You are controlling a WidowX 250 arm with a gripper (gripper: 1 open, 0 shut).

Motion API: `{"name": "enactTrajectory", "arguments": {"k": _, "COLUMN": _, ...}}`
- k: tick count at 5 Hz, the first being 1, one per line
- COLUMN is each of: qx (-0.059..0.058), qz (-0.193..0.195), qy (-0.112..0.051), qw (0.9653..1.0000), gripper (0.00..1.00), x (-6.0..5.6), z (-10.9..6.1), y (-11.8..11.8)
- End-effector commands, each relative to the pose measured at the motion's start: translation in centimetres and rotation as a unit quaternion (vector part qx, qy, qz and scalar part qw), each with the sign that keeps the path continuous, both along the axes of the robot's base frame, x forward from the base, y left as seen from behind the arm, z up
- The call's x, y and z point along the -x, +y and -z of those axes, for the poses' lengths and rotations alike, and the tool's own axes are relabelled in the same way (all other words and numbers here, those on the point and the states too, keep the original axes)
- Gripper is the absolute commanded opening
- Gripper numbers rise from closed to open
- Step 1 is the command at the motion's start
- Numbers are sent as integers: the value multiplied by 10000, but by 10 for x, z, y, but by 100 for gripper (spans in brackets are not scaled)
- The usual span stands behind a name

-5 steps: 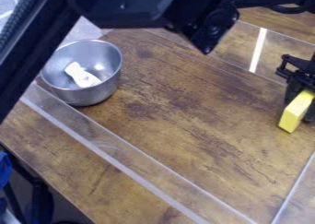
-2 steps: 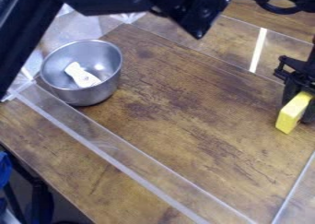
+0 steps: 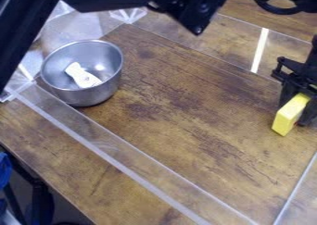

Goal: Move the yellow butter to the left side of the table

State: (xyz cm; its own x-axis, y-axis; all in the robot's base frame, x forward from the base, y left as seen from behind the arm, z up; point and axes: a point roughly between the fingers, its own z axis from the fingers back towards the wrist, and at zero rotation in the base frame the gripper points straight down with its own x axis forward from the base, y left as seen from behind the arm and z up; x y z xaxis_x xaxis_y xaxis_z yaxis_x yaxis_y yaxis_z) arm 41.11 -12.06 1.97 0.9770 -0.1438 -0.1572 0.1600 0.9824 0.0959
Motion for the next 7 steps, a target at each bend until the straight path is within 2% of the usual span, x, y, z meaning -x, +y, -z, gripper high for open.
{"name": "enactTrajectory", "arguments": {"k": 1, "qx": -131, "qz": -54, "qy": 221, "qw": 9997, "gripper": 0, "x": 2, "z": 7, "y": 13}}
{"name": "enactTrajectory", "arguments": {"k": 4, "qx": -512, "qz": -206, "qy": 318, "qw": 9980, "gripper": 0, "x": 9, "z": -12, "y": 51}}
{"name": "enactTrajectory", "arguments": {"k": 7, "qx": -810, "qz": -431, "qy": 309, "qw": 9953, "gripper": 0, "x": 6, "z": -38, "y": 94}}
